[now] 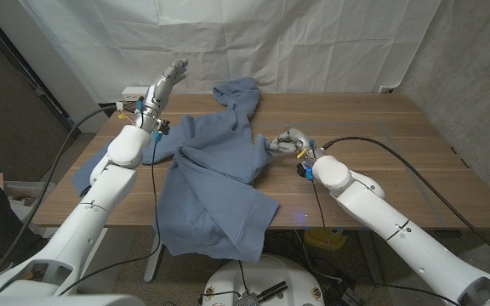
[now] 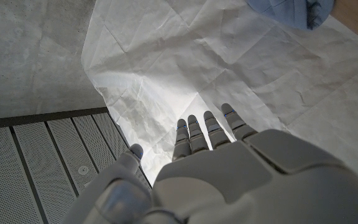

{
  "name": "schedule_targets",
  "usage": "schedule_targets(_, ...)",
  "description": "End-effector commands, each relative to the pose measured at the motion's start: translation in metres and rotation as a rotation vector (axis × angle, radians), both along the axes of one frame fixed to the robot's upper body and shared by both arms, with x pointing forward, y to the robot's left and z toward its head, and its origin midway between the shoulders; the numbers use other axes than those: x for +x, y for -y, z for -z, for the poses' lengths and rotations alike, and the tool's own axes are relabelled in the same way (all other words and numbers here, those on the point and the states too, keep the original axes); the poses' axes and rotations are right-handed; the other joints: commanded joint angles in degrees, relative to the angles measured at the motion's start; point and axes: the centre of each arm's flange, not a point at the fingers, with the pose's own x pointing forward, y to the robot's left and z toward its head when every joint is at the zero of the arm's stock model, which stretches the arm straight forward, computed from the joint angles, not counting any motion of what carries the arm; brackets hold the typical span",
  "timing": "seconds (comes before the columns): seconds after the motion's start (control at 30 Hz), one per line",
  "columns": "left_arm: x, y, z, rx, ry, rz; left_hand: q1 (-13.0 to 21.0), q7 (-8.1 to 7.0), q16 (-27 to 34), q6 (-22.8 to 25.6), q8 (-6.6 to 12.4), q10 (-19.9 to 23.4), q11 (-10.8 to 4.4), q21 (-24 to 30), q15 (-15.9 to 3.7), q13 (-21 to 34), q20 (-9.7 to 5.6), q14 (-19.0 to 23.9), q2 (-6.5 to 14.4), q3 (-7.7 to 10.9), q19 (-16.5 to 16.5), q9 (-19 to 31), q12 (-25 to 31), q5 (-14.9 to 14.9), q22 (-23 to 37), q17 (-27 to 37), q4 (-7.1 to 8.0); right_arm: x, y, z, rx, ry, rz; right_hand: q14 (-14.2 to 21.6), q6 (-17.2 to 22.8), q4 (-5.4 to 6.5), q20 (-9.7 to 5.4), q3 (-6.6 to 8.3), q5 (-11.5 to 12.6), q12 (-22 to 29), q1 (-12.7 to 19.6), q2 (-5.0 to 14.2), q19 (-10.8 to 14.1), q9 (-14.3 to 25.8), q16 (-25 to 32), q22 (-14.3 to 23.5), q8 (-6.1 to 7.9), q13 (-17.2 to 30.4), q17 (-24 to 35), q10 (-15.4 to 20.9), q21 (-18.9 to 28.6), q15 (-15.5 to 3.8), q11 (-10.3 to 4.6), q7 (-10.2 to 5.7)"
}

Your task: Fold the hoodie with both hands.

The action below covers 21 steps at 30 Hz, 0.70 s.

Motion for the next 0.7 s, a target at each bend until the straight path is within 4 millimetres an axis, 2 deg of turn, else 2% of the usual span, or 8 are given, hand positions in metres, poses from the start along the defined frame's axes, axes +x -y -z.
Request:
schedule_targets(0.03, -0.007, -0.010, 0.012, -0.033, 0.003, -0.004, -0.11, 0.17, -0.04, 0.19, 0.21, 0.22, -0.28, -0.11, -0.03, 0.04, -0.04, 0.32, 5.57, 0.23, 0.22, 0.19, 0.02, 0.51, 0.16, 0.04, 0.09, 0.013, -0.030, -0.031, 0.057, 0.015, -0.144, 0.15, 0.26, -0.06, 0.26, 0.52, -0.03, 0.29, 0.69, 0.23, 0.27, 5.71, 0.55, 0.16, 1.71, 0.10, 0.14, 0.05, 0.47, -4.83, 0.46, 0.15)
schedule_targets(0.7, -0.022, -0.031, 0.028, -0.077, 0.028, -0.032, -0.08, 0.09, -0.06, 0.20, 0.21, 0.21, -0.26, -0.23, -0.12, 0.04, -0.03, 0.28, 5.54, 0.21, 0.25, 0.18, 0.01, 0.50, 0.16, 0.04, 0.06, 0.029, -0.078, -0.063, 0.100, 0.012, -0.276, 0.13, -0.09, 0.11, 0.34, 1.20, -0.54, 0.25, 0.80, 0.15, 0.41, 7.30, 1.26, 0.13, 2.07, 0.83, -0.15, -0.02, 1.53, -4.98, 0.42, 0.25)
